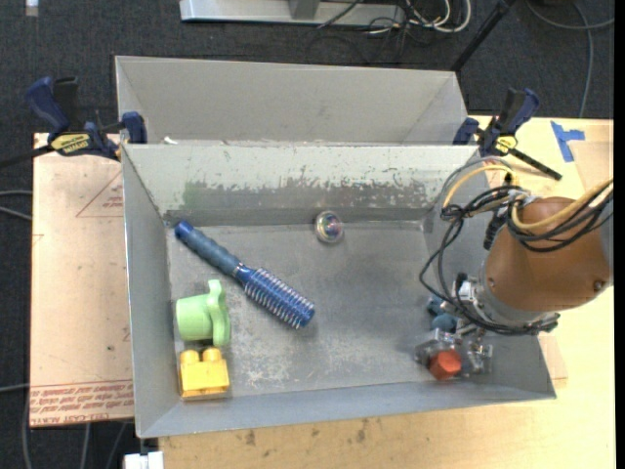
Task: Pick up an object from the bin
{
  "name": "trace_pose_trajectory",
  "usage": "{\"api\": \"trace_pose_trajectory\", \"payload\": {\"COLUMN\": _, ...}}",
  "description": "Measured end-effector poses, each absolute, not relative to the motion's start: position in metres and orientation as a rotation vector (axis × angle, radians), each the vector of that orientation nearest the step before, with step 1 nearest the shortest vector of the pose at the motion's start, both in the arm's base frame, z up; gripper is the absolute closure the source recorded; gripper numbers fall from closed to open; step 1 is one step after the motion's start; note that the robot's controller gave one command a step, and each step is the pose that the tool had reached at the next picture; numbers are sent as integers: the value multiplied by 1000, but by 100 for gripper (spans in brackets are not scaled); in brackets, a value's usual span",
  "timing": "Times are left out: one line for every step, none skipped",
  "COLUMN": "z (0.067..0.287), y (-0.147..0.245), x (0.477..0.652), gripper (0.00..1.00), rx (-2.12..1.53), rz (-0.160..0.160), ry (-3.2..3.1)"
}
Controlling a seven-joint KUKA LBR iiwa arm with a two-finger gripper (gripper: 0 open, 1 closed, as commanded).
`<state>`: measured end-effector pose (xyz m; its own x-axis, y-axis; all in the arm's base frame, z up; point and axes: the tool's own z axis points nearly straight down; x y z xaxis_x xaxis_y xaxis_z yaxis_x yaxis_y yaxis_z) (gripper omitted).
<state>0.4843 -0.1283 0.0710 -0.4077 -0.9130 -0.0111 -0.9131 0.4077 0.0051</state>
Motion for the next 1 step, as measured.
{"api": "trace_pose_trajectory", "payload": {"z": 222, "y": -143, "x": 556, "gripper": 100, "rx": -1657, "rz": -11, "ry": 2656}}
